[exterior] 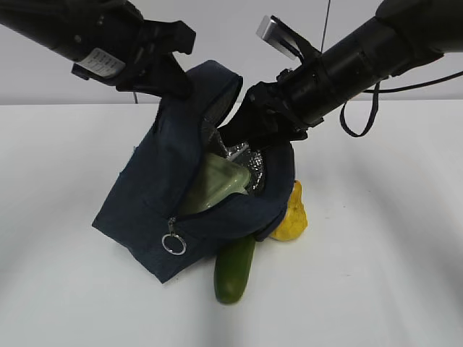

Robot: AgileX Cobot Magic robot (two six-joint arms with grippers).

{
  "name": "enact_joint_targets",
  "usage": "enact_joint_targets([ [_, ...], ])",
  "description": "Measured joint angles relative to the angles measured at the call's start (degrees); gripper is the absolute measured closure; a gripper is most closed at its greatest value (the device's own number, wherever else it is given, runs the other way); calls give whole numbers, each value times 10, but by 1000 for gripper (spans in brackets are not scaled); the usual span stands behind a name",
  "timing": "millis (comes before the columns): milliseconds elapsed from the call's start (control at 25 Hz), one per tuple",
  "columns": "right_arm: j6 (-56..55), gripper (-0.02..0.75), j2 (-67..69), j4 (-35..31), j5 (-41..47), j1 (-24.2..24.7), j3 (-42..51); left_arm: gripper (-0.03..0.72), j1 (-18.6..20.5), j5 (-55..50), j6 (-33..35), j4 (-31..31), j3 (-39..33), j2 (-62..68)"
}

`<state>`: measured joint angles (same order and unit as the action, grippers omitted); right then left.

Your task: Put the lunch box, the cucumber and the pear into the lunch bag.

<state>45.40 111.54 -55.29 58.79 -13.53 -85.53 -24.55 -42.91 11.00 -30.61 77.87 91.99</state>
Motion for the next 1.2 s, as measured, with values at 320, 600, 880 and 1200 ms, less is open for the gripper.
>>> enact_joint_targets([
  [320, -1, 405, -3, 5, 6, 0, 0, 685, 57, -13, -1, 3, 0, 0],
  [600, -10, 447, -3, 11, 41, 0, -34, 685, 61, -25, -1, 14, -7, 28],
  [880, -86, 450, -13, 122, 58, 0, -87, 685, 78, -11, -1, 16, -17, 32],
  [1200, -187, 355, -42, 293, 105, 0, -91, 685, 100, -48, -1, 15, -17, 32],
])
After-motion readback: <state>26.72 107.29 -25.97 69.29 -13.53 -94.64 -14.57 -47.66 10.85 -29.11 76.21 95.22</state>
